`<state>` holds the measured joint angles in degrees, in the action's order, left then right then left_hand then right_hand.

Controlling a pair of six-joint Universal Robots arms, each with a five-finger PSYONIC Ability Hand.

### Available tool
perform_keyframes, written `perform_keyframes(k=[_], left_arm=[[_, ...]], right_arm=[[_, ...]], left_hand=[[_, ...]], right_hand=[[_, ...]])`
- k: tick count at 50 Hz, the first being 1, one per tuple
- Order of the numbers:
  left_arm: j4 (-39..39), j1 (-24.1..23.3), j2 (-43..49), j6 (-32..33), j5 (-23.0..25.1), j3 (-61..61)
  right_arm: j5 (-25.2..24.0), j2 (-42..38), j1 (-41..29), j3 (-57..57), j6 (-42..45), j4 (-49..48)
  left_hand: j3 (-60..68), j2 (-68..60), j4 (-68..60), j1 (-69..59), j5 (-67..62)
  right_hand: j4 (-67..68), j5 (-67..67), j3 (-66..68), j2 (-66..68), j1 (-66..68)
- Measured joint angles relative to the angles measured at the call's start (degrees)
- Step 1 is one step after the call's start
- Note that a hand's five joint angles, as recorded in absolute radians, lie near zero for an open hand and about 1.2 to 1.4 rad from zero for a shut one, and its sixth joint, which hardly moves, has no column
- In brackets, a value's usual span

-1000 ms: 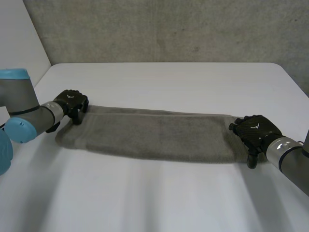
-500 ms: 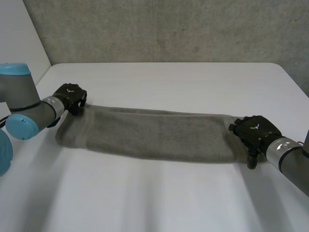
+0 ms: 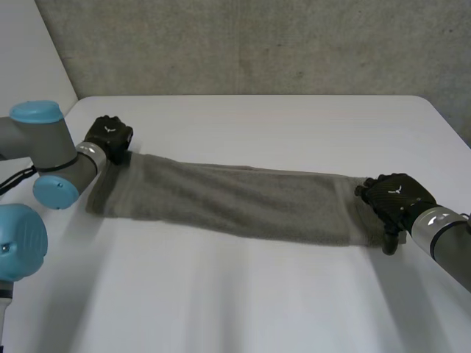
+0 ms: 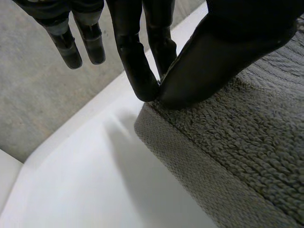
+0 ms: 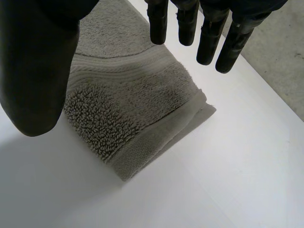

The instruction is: Fold the towel.

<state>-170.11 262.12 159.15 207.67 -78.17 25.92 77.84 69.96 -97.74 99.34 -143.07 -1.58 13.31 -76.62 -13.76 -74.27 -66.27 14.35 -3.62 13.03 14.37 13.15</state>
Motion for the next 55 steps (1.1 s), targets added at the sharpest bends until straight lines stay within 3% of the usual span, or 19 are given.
perform_keyframes(k=[2,7,10,20,31,40,49,55], left_arm=[[0.05,0.00,-0.11,0.05,-0.03,0.71],[-0.04,-0.02,-2.23,0.15,-0.14,4.07],[-0.11,-0.03,-4.48,0.10,-0.15,6.45],[-0.13,0.05,-15.97,-2.40,0.05,16.26],[-3.70,2.68,-35.67,-4.05,4.02,44.75],[-10.73,5.89,-44.88,-3.24,7.94,63.35],[-16.44,6.49,-46.33,3.16,8.63,72.94],[-22.10,6.91,-45.16,8.33,8.26,75.66]], right_arm=[[0.02,0.06,0.04,-0.03,-0.07,0.01],[0.09,0.27,0.03,-0.04,-0.43,0.06],[0.16,0.42,-0.01,0.00,-0.63,0.08],[0.31,2.19,0.03,1.42,-1.06,0.20],[-0.12,3.06,1.21,5.43,-1.84,0.10],[-0.44,2.79,3.04,7.19,-2.04,-2.55],[-0.61,0.27,4.34,6.67,-2.05,-7.26],[-0.96,-1.13,4.32,5.94,-2.04,-8.05]], left_hand=[[0.00,3.96,0.00,3.21,3.17],[0.00,49.60,0.00,47.59,49.46],[0.00,62.34,0.00,57.75,62.65],[0.00,62.67,0.00,57.79,62.89],[0.00,62.67,0.00,57.79,62.88],[0.00,62.66,0.00,57.79,62.87],[0.00,62.66,0.00,57.79,62.75],[0.00,62.66,0.00,57.79,62.74]], right_hand=[[0.00,0.00,0.00,0.00,0.00],[0.00,0.00,0.00,0.00,0.00],[0.00,0.00,0.00,0.00,0.00],[0.00,0.00,0.00,0.00,0.00],[0.00,-0.13,0.00,0.03,0.48],[0.00,-7.48,0.00,5.45,6.94],[0.00,-27.65,0.00,27.01,27.81],[0.00,-51.79,0.00,51.53,52.99]])
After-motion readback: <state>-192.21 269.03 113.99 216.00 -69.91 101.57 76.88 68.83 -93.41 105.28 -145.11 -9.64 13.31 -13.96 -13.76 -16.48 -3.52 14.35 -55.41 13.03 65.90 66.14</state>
